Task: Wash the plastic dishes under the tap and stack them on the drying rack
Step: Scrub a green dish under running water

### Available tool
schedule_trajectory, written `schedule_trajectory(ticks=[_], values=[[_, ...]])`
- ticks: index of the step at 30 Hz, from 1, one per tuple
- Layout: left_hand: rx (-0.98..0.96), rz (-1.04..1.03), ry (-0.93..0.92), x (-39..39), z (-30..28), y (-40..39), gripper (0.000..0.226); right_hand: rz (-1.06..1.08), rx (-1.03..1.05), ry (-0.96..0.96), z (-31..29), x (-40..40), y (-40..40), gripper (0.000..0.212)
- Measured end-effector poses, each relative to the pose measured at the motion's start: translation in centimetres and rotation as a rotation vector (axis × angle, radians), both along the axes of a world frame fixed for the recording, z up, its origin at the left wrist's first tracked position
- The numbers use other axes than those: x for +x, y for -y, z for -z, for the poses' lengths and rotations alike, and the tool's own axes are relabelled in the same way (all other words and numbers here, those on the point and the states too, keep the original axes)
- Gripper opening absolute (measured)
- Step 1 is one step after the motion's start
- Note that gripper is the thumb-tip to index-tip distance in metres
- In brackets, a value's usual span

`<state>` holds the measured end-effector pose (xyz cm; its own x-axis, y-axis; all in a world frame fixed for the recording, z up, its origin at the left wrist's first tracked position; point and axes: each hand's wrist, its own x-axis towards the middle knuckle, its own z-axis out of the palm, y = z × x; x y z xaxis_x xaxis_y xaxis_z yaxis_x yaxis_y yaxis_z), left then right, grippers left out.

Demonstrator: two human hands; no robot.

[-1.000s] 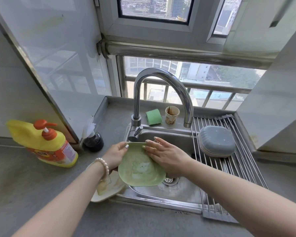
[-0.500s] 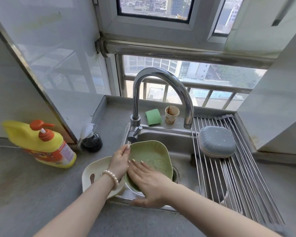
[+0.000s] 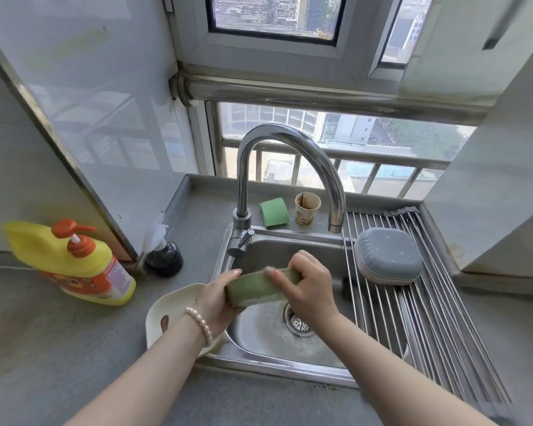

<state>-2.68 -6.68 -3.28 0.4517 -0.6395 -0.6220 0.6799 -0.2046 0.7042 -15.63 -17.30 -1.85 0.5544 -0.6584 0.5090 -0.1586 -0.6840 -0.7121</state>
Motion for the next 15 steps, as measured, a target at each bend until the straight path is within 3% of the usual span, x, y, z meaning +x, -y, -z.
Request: schedule_trajectory(ticks=[4, 6, 8, 10, 12, 15], values=[[-0.162, -0.006, 0.08, -1.3, 0.2, -0.2, 0.074, 0.187, 0.363, -0.077, -0.9, 2.3, 1.4, 0.052], [-0.213, -0.058, 0.08, -1.7, 0.1, -0.4, 0.076, 0.254, 0.486, -0.147, -1.4, 3.2, 2.5, 0.05], [-0.228, -0.116, -0.002, -2.0, -0.1, -0.2, 0.063, 0.311, 0.515, -0.208, -1.6, 4.1, 2.8, 0.046], [-0.225, -0.166, -0.121, -2.1, -0.4, 0.0, 0.056, 0.352, 0.424, -0.268, -1.5, 4.9, 2.0, 0.041], [-0.228, -0.207, -0.242, -2.0, -0.7, 0.5, 0.051, 0.326, 0.159, -0.304, -0.9, 5.3, 0.4, 0.045], [-0.235, -0.264, -0.388, -2.0, -1.9, 0.8, 0.041, -0.054, -0.17, -0.432, 1.0, 4.7, -3.2, 0.068]])
